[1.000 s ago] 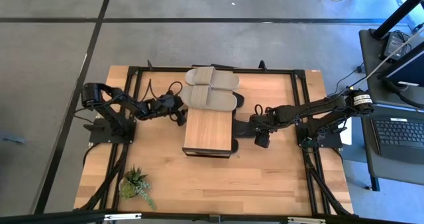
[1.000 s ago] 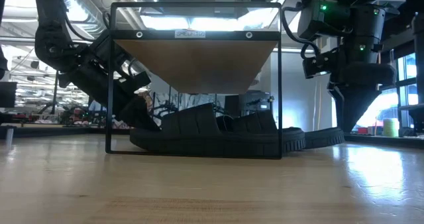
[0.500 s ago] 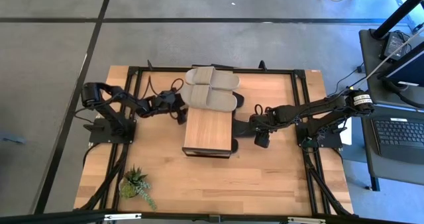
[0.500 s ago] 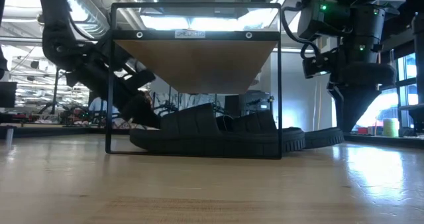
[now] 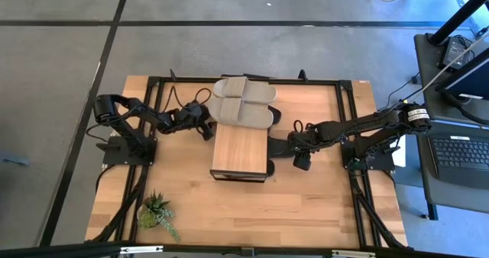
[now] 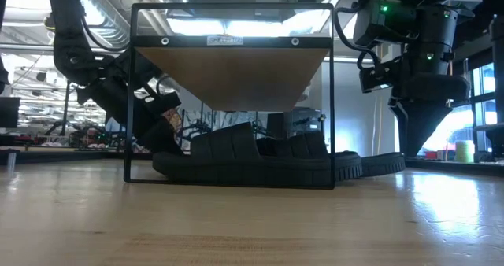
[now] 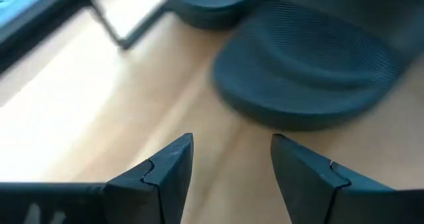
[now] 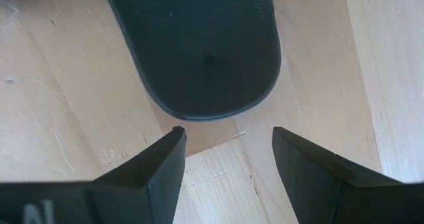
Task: Pick and place slides into the shelf
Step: Put the black slide under the shelf, then adjust the gray slide on the shelf
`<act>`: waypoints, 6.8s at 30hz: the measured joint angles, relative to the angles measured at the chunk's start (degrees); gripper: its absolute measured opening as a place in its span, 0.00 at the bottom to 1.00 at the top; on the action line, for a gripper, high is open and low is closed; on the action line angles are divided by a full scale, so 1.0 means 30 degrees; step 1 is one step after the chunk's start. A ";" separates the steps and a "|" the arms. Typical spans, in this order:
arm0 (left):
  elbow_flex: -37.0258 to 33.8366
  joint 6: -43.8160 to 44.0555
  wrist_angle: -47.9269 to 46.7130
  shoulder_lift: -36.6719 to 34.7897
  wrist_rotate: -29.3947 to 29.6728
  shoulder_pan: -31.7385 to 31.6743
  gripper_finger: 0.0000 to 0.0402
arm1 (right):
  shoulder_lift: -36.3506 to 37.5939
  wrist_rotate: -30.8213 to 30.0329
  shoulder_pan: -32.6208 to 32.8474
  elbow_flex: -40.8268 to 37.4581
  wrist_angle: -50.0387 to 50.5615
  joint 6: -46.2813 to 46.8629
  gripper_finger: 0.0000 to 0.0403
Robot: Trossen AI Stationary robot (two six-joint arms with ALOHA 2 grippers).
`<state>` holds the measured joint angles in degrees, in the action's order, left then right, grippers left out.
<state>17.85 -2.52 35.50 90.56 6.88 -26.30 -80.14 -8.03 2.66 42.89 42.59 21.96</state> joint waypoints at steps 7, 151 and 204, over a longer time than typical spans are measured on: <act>0.0000 0.0174 0.0603 0.0000 0.1930 -0.0155 0.48 | 0.0000 0.0015 0.0007 0.0000 0.0007 0.0000 0.56; -0.0015 -0.0240 0.1576 -0.0150 -0.0850 -0.0101 0.48 | -0.3614 -0.1554 -0.1494 0.4141 -0.1984 -0.4923 0.56; 0.0036 0.2669 -0.6632 -1.0180 -0.3980 -0.0067 0.48 | 0.0829 -0.3942 -0.5581 0.1696 0.0048 -0.4641 0.56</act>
<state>17.96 5.49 15.61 60.02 -5.06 -26.51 -77.65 -19.86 -14.09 47.98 42.73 8.03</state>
